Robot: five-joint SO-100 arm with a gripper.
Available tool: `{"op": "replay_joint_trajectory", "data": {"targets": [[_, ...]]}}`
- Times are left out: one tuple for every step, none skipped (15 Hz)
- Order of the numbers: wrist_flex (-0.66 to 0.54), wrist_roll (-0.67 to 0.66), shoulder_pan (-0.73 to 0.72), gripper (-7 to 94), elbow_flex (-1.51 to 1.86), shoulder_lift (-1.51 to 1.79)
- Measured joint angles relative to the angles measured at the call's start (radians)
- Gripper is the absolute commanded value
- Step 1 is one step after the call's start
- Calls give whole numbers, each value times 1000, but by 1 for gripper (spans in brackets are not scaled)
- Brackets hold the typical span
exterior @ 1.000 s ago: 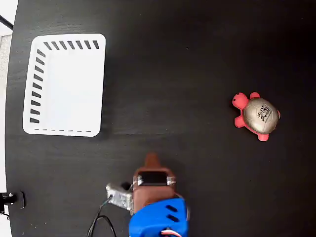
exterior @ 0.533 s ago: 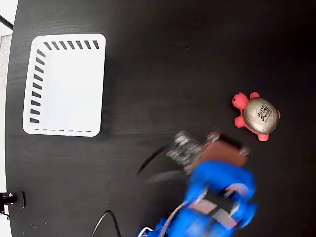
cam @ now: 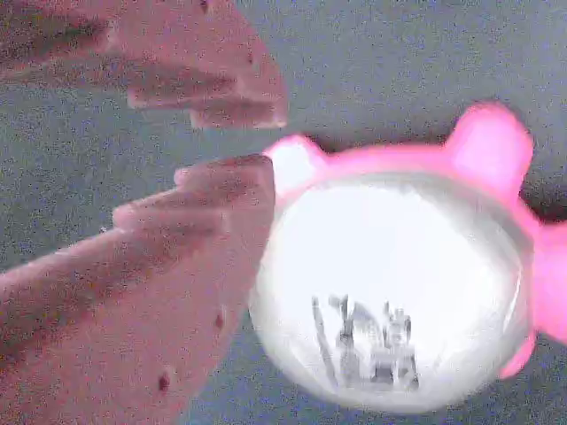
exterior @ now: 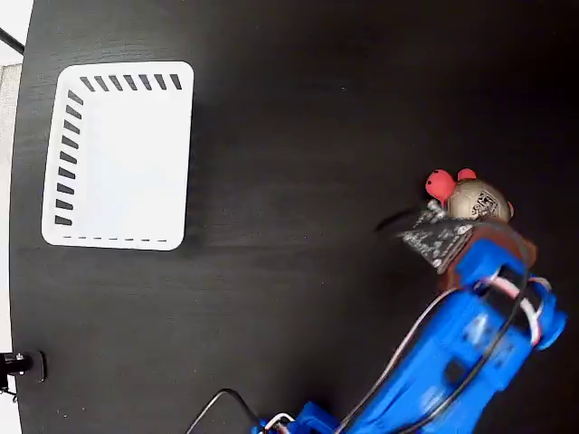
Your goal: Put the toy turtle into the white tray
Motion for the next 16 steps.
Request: {"op": "replay_joint_trajectory", "data": {"targets": [[29, -6, 11, 28, -52, -49], [52, -14, 11, 32, -103, -92], [74, -15, 3, 33, -152, -132], [89, -15, 3, 42, -184, -160], [101, -20, 8, 42, -218, -181], [112, -40, 11, 45, -242, -199], [120, -66, 9, 50, -259, -216], [123, -86, 6, 51, -267, -232], [123, -100, 6, 51, -267, -253], [123, -110, 8, 51, -272, -284], [127, -114, 9, 51, -285, -308], [137, -110, 9, 51, -305, -342], [144, -110, 8, 65, -322, -373], [161, -109, 8, 70, -341, -393], [176, -109, 8, 70, -367, -413], [196, -103, 9, 70, -391, -428]]}}
